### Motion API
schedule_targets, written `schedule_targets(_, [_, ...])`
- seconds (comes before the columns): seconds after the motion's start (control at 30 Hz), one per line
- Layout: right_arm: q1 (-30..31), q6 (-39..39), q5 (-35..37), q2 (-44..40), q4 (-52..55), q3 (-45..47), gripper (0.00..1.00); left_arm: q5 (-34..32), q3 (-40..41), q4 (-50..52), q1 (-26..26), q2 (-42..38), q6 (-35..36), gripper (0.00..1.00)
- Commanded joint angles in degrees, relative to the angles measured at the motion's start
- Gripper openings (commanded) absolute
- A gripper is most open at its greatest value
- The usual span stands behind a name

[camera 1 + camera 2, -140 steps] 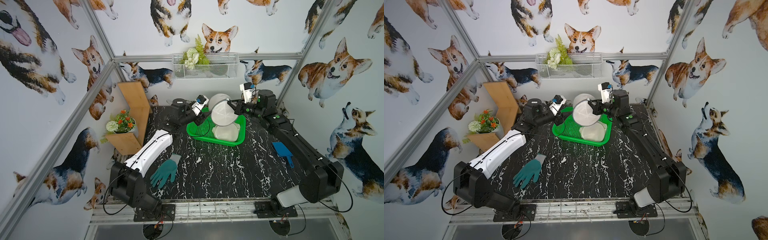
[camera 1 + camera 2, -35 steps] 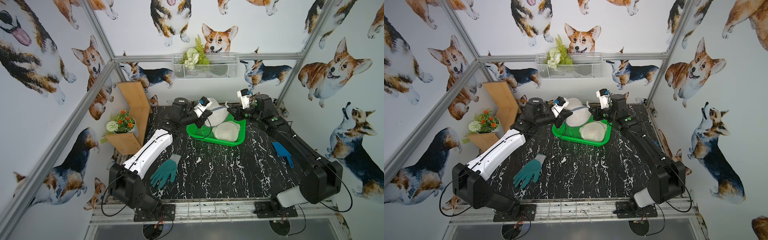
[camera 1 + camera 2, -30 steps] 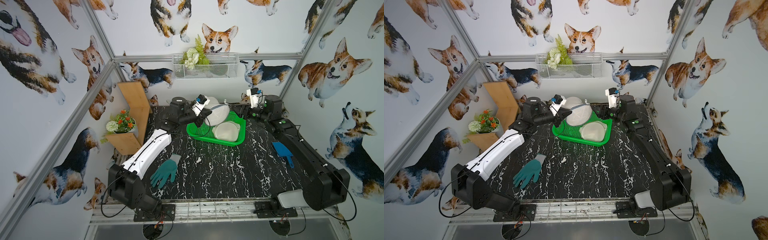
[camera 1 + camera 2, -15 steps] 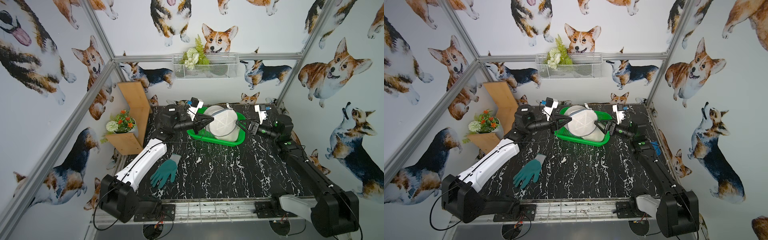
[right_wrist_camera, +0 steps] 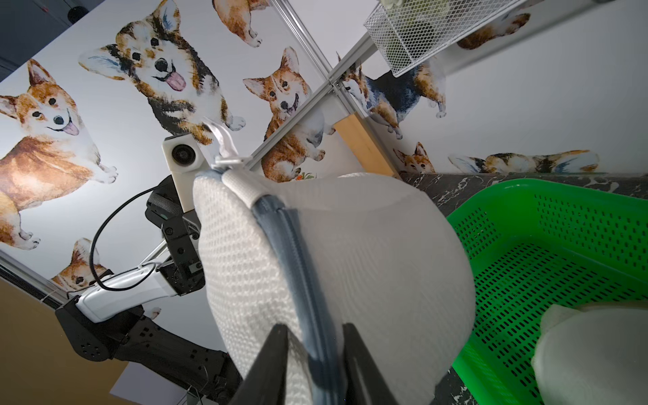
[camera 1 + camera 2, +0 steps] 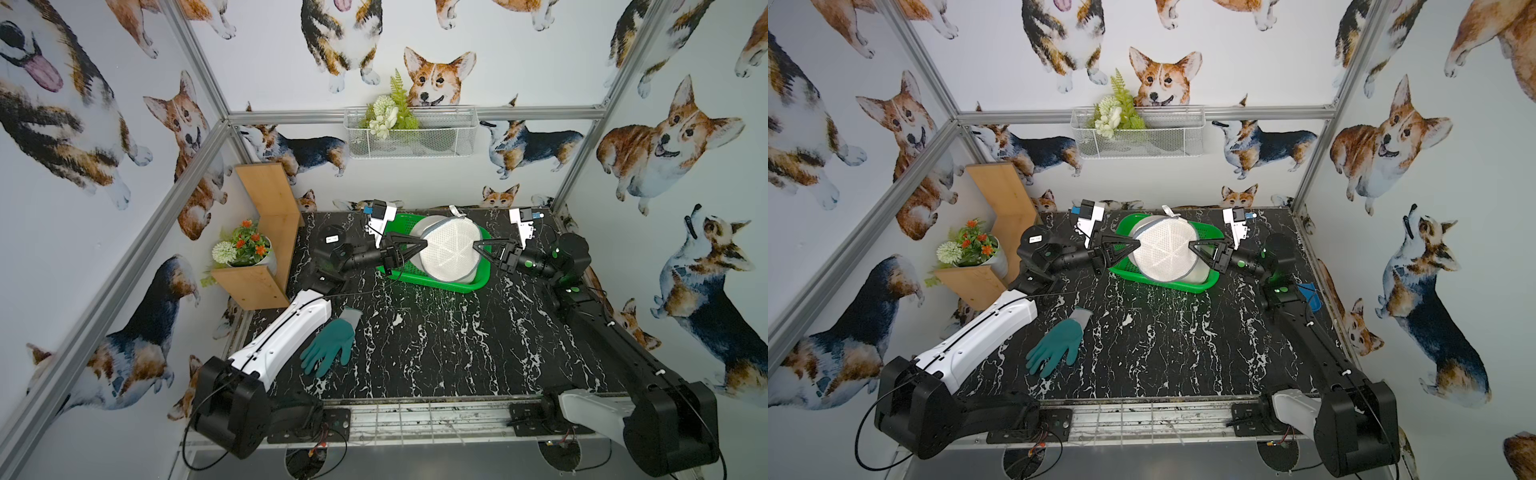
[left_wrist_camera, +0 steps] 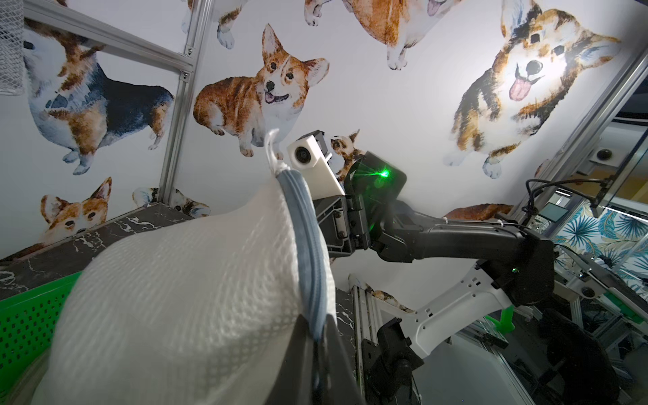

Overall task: Turn the laundry bag inside out
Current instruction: Place the laundry bag at the center of the board.

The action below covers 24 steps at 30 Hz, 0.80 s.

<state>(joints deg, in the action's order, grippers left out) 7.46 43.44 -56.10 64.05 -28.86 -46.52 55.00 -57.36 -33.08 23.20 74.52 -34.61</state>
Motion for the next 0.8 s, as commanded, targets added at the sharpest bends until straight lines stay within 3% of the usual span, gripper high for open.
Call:
schedule_targets(0.0, [1.6, -0.4, -1.3, -3.0, 0.9, -0.2, 0.05, -3.6, 0.9, 3.7, 0.0, -1.4, 0.6, 0.00])
schedule_targets(0.03, [2.5, -2.0, 0.0, -4.2, 3.5, 0.2, 0.01, -5.3, 1.1, 7.1, 0.1, -2.1, 1.8, 0.00])
schedule_targets(0.17, [8.5, -7.6, 7.7, -8.0, 12.5, 2.6, 0.00, -12.2, 3.2, 20.2, 0.5, -6.3, 7.5, 0.00])
schedule_targets(0.33, [19.8, -9.3, 21.9, -8.5, 15.4, 7.5, 0.00, -29.4, 5.8, 42.3, 4.2, -11.9, 18.0, 0.00])
schedule_targets(0.53, [31.1, -11.3, 34.4, -0.8, 12.9, 9.5, 0.00, -52.4, 12.8, 52.4, 6.2, -19.0, 12.1, 0.00])
schedule_targets(0.77, [37.2, -9.5, 42.8, 14.7, 13.8, 6.7, 0.00, -66.3, 15.2, 58.5, 6.2, -19.1, 6.4, 0.00])
